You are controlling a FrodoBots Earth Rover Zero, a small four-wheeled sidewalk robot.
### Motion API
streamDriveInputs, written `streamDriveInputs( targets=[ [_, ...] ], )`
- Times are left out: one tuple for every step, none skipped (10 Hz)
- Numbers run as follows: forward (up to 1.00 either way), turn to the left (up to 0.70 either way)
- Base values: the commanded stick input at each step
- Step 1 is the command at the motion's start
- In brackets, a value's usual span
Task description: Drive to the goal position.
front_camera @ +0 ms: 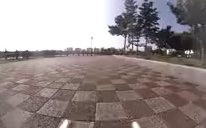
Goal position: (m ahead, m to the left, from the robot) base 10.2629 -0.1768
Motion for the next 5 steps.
streamDriveInputs(
  targets=[
    [0.5, 0.0],
    [0.5, 0.0],
    [0.5, 0.0],
    [0.5, 0.0],
    [0.5, 0.0]
  ],
)
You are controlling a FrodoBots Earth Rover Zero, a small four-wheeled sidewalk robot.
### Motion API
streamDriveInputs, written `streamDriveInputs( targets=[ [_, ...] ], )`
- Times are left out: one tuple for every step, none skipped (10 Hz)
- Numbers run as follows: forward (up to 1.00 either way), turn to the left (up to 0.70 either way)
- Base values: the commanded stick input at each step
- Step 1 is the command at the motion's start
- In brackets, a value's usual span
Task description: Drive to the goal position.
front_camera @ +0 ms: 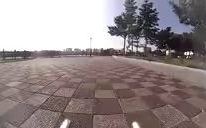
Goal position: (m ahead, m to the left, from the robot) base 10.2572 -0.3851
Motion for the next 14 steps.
streamDriveInputs(
  targets=[
    [0.5, 0.0],
    [0.5, 0.0],
    [0.5, 0.0],
    [0.5, 0.0],
    [0.5, 0.0],
    [0.5, 0.0],
    [0.5, 0.0],
    [0.5, 0.0],
    [0.5, 0.0],
    [0.5, 0.0],
    [0.5, 0.0],
    [0.5, 0.12],
    [0.5, 0.11],
    [0.5, 0.15]
  ],
)
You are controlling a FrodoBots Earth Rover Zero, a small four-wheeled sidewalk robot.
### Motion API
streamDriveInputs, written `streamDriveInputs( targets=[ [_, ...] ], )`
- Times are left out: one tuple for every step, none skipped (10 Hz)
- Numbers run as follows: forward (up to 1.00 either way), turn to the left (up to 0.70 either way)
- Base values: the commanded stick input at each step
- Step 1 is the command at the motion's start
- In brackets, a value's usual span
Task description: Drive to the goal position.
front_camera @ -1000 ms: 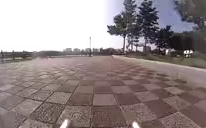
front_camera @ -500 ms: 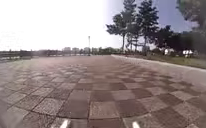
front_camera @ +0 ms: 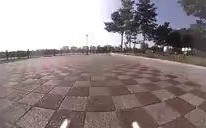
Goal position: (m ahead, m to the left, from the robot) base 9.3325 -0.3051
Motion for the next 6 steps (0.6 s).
streamDriveInputs(
  targets=[
    [0.5, 0.5],
    [0.5, 0.33],
    [0.5, 0.0],
    [0.5, 0.0],
    [0.5, 0.0],
    [0.5, 0.0]
  ],
)
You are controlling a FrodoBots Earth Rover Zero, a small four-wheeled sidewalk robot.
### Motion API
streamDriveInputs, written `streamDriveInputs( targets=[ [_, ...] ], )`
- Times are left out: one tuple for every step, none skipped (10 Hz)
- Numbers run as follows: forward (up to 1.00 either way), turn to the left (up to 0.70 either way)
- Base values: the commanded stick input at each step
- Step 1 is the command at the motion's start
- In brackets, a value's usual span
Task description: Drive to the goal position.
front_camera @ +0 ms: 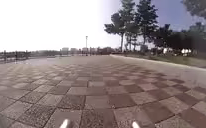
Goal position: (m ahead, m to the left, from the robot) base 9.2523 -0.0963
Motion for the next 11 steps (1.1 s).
streamDriveInputs(
  targets=[
    [0.5, 0.0],
    [0.5, 0.0],
    [0.5, 0.08],
    [0.5, 0.16],
    [0.5, 0.04],
    [0.5, 0.45],
    [0.5, 0.4],
    [0.5, 0.21],
    [0.5, 0.1],
    [0.5, 0.03],
    [0.5, 0.01]
  ],
)
